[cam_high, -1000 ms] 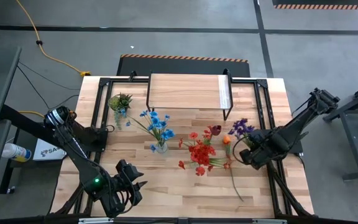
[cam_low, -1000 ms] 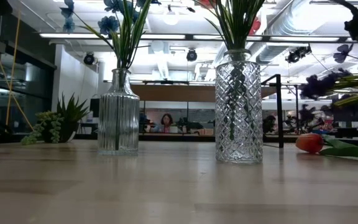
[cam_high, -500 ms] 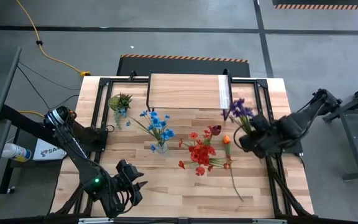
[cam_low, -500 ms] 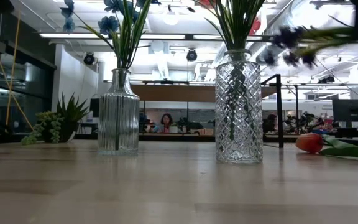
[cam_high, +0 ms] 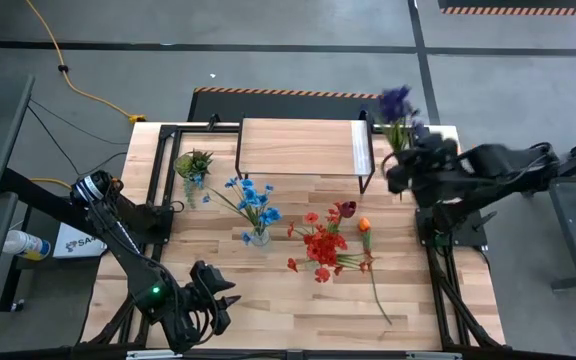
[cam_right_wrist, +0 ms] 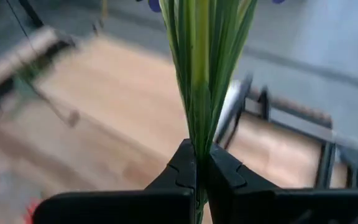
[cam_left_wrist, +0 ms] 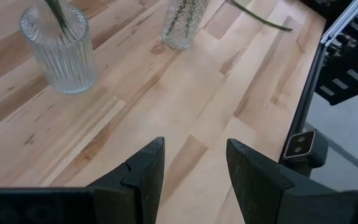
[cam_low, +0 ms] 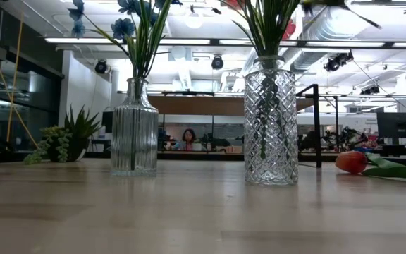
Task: Pick and place flowers into a vace then onto a shelf
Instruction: Put the purple flowers into the left transparent vase
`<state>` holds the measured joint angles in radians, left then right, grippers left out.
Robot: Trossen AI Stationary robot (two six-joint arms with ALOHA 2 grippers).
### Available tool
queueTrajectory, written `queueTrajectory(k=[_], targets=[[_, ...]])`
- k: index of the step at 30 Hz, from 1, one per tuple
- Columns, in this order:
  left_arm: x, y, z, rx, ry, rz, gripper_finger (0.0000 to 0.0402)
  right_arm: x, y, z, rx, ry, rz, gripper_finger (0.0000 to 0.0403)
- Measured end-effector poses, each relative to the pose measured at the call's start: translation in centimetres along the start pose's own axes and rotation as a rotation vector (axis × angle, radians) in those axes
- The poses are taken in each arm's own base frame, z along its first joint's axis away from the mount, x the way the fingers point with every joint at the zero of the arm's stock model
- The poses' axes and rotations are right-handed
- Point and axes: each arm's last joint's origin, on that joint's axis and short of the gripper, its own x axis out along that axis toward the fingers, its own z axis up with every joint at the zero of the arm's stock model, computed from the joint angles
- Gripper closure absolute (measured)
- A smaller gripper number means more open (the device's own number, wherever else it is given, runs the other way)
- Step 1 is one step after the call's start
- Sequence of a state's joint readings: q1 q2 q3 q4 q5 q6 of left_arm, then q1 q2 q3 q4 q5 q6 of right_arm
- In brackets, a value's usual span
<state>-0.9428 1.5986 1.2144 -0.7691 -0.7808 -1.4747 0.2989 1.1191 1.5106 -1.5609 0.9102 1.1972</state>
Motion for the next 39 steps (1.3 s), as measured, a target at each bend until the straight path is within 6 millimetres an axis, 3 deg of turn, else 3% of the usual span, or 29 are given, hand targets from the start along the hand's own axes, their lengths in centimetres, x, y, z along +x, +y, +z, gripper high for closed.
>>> queueTrajectory(k=[9,17,28,33,39], targets=[[-0.5,-0.3,0.9,-0.055,-0.128,-0.037,0.0195,-5.2,0.9,6.4,0.018,-0.344,0.243,0.0400],[-3.2,0.4,3.9,-0.113,-0.316,-0.080,0.0195,-7.8,4.2,8.3,-0.104,-0.469,0.576,0.0400],[-8.4,1.0,9.1,-0.051,-0.474,-0.216,0.0195,-6.5,11.8,6.2,-0.273,-0.409,0.890,0.0400],[-10.5,0.7,11.2,0.007,-0.544,-0.298,0.0195,-6.0,15.4,6.6,-0.285,-0.509,1.159,0.0400],[-12.3,0.1,12.9,0.130,-0.628,-0.401,0.0195,-4.2,17.7,7.3,-0.235,-0.516,1.410,0.0400]])
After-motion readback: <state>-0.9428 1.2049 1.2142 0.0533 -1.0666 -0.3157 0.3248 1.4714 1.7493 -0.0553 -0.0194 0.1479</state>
